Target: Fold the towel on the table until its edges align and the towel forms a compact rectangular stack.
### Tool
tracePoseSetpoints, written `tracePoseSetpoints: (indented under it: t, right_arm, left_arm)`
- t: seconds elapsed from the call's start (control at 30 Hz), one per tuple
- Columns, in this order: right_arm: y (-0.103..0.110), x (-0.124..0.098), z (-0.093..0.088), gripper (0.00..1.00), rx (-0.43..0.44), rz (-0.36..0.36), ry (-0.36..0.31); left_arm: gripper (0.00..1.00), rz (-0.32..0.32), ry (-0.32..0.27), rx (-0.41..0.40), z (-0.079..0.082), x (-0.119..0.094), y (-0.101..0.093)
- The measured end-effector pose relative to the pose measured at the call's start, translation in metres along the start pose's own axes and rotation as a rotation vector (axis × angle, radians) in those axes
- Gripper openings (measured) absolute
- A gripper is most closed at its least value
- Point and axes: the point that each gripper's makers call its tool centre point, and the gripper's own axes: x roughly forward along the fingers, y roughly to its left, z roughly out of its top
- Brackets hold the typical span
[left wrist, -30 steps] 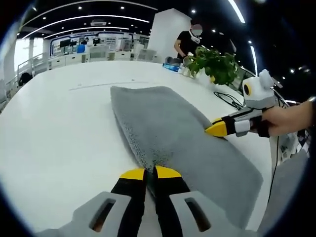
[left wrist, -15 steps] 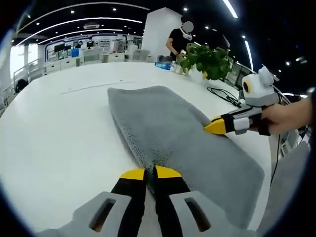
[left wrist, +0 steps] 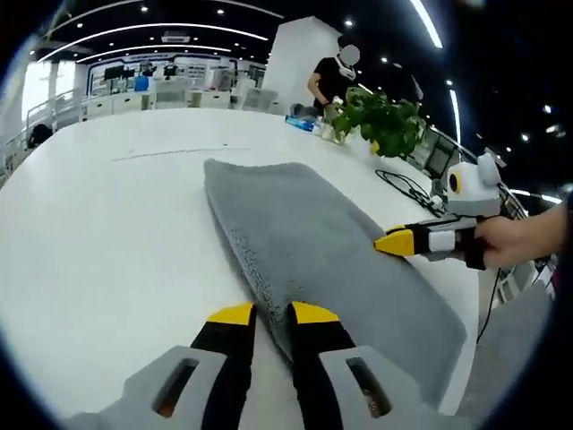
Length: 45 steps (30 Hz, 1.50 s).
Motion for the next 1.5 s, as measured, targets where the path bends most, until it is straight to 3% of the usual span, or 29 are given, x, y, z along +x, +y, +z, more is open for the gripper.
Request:
tracePoseSetpoints:
  t: [0.17,0.33,0.67,0.8,0.93,1.07,1.3,1.4,1.5]
  right_arm:
    - [0.006,-0.009,0.006,0.20,-0.047,0.020,-0.013]
    - [0.019,-0.018,0.001,0.26,-0.143,0.059,0.012]
    - [0.045,-0.040,-0.004,0.33,-0.282,0.131,0.037]
    - [0.050,-0.047,-0.011,0.34,-0.298,0.148,0.052]
    - [0.054,-0.055,-0.018,0.35,-0.313,0.158,0.061]
    - [0.063,-0.062,-0.026,0.36,-0.347,0.180,0.075]
    - [0.079,-0.074,-0.043,0.36,-0.408,0.217,0.109]
    - [0.085,-0.078,-0.047,0.37,-0.406,0.231,0.113]
    - [0.096,-0.085,-0.058,0.37,-0.418,0.257,0.131]
  left_arm:
    - [0.30,-0.009,-0.046,0.059,0.017,-0.013,-0.001]
    - [0.45,-0.048,0.002,0.228,0.015,-0.023,-0.012]
    - [0.44,-0.144,0.060,0.452,0.002,-0.042,-0.049]
    - [0.44,-0.177,0.102,0.527,-0.010,-0.049,-0.061]
    - [0.42,-0.183,0.130,0.520,-0.022,-0.057,-0.065]
    - [0.42,-0.213,0.150,0.580,-0.033,-0.065,-0.073]
    - [0.40,-0.313,0.198,0.808,-0.054,-0.081,-0.101]
    - [0.40,-0.346,0.210,0.821,-0.062,-0.084,-0.108]
    - [0.39,-0.368,0.234,0.901,-0.071,-0.084,-0.109]
